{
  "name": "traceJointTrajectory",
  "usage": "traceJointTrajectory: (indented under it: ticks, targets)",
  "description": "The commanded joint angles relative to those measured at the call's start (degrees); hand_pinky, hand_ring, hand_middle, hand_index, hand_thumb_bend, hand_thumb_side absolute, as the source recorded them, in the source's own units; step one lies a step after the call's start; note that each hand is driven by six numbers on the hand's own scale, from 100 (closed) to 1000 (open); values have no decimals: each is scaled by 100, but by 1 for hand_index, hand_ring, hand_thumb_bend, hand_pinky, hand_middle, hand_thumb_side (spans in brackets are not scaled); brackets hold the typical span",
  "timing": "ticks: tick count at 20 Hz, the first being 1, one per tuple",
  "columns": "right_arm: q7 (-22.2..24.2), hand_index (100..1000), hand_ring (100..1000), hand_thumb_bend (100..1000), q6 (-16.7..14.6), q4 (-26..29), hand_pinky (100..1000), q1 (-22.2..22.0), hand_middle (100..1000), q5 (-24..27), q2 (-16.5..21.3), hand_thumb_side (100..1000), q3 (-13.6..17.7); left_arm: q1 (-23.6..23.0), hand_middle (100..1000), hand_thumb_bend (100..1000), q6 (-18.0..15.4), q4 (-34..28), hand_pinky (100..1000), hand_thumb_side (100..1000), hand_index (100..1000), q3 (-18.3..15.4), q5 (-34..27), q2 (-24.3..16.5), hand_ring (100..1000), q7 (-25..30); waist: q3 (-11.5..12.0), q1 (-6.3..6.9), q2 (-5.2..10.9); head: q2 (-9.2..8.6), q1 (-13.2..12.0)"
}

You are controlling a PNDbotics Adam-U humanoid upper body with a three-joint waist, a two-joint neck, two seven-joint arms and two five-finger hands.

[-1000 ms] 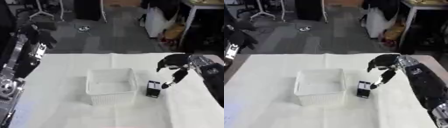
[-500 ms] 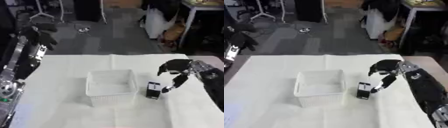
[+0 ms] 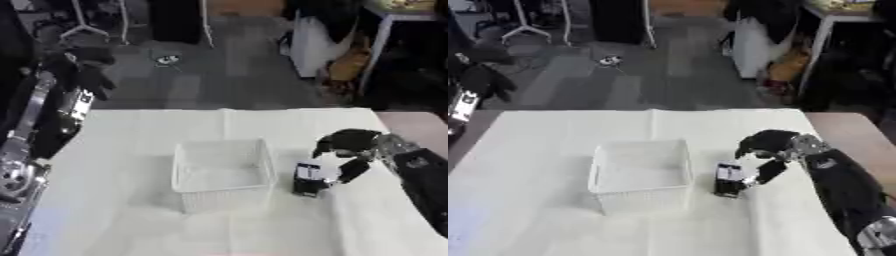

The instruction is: Pick up objects on the table and place them in the box.

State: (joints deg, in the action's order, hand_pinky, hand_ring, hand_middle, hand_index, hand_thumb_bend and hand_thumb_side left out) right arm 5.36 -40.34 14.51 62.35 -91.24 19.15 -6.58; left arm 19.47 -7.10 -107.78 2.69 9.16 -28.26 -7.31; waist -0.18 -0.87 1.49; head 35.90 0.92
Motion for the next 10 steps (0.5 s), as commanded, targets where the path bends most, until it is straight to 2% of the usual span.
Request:
traceJointTrajectory:
  ticks: [1,5,10]
  targets:
    - [155,859,759,703,-39,35,828,144,747,103,76,1000,36,79,668,132,-6,-53,404,892,788,-19,-15,-157,529,3,2,10,65,-44,-53]
    - [198,865,758,718,-62,90,828,131,746,194,43,1000,11,81,668,132,-8,-53,404,891,788,-17,-18,-155,529,6,6,13,63,-51,-52]
    - [30,879,745,753,-18,266,822,86,735,384,-23,1000,-27,90,668,132,-11,-54,405,891,788,-13,-21,-148,529,14,22,16,57,-61,-63]
